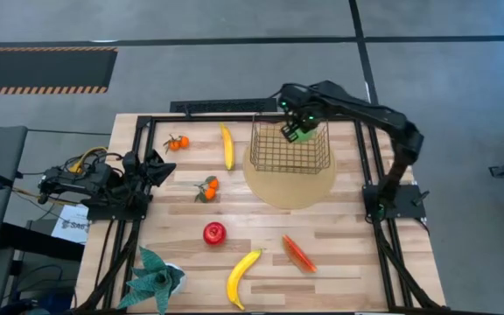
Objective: Build produce basket
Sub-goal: Put the green apple into the wire basket
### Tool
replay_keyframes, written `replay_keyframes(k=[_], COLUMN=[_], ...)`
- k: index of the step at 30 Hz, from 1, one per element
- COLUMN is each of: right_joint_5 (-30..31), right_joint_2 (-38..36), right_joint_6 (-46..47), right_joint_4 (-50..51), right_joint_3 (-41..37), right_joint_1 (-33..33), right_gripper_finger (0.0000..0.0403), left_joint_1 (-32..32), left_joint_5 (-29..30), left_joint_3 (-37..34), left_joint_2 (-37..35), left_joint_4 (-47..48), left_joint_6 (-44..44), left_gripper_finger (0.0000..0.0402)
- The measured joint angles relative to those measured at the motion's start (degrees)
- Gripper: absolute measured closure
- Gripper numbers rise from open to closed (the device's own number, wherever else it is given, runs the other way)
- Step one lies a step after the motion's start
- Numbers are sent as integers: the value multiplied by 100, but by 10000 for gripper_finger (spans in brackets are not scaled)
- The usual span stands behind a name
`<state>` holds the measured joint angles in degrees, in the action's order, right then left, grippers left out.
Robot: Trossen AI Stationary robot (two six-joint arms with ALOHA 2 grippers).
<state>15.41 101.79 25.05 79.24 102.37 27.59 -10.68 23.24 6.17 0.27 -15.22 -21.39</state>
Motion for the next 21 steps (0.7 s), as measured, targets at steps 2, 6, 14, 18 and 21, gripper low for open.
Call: replay_keyframes(k=[2,6,14,18,21], right_joint_5=[-13,-138,-597,-856,-997], right_joint_2=[257,611,101,-368,-615], right_joint_6=[-288,-522,-466,-247,-119], right_joint_4=[-30,-32,-760,-1490,-1928], right_joint_3=[-3,-29,-814,-1664,-2287], right_joint_1=[18,165,615,709,731], right_gripper_finger=[403,403,403,403,403], left_joint_1=[-1,-1,-1,-1,-1], left_joint_5=[0,1,8,82,161], left_joint_3=[0,0,0,0,0], left_joint_2=[0,0,0,0,0], left_joint_4=[8,31,32,31,32], left_joint_6=[0,0,0,0,0], left_gripper_finger=[401,401,401,401,401])
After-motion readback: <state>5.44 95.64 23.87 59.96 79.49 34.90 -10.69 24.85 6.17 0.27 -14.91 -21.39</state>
